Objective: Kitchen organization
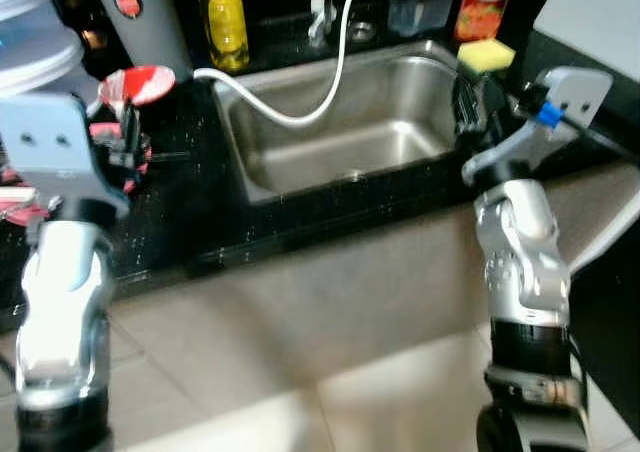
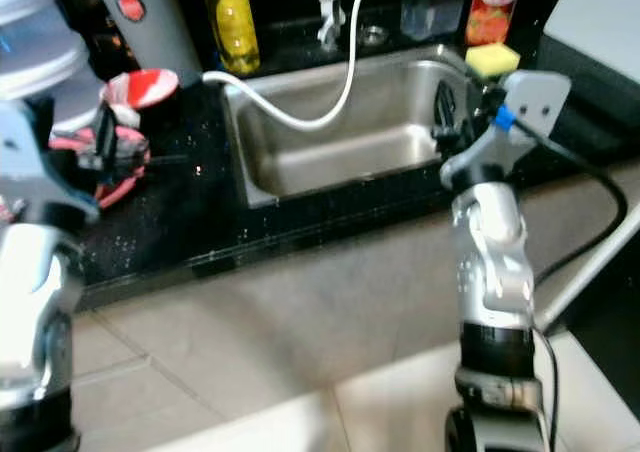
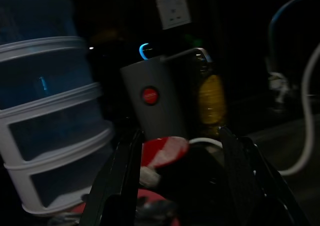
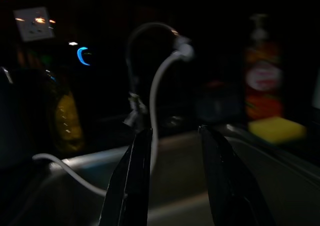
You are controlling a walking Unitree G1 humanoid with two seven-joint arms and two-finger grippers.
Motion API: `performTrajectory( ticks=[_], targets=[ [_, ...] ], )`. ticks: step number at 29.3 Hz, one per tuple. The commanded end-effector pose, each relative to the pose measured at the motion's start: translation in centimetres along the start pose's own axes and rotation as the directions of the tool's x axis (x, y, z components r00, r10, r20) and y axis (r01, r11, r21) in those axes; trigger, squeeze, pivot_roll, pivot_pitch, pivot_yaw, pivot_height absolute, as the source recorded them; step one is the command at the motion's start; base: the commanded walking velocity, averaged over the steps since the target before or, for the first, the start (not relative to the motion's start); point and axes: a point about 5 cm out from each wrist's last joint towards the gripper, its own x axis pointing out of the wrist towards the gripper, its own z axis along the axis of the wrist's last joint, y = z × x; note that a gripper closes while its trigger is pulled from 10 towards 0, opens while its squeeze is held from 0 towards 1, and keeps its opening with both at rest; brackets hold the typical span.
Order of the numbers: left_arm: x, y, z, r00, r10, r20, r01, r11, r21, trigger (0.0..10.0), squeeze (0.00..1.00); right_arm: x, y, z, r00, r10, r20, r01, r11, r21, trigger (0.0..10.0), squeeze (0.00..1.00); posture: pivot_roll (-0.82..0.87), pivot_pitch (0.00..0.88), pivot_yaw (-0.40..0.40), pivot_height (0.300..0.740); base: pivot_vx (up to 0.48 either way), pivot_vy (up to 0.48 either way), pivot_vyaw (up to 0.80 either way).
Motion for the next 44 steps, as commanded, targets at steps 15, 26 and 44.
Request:
performTrajectory(
  ticks=[15, 26, 44],
  targets=[
    [0.0, 0.3, -0.5, 1.0, 0.014, -0.017, -0.014, 1.0, 0.011, 10.0, 0.0, -0.1, 0.8, -0.5, 1.0, 0.012, -0.004, -0.011, 1.0, 0.018, 10.0, 0.0, -0.01, 0.0, 0.092, 0.74, 0.367, 0.0, 0.0],
    [-0.1, 0.0, -0.5, 1.0, 0.005, -0.02, -0.005, 1.0, 0.002, 10.0, 0.0, -0.2, 0.7, -0.6, 1.0, 0.01, -0.006, -0.01, 1.0, 0.02, 10.0, 0.0, -0.01, 0.0, 0.092, 0.74, 0.0, 0.0, 0.0],
    [-0.3, -0.4, -1.0, 0.999, 0.003, -0.046, -0.004, 1.0, -0.002, 10.0, 0.0, -0.3, 0.7, -0.6, 1.0, 0.016, -0.011, -0.016, 1.0, 0.017, 10.0, 0.0, -0.02, 0.0, 0.088, 0.74, 0.0, 0.0, 0.0]
  ],
)
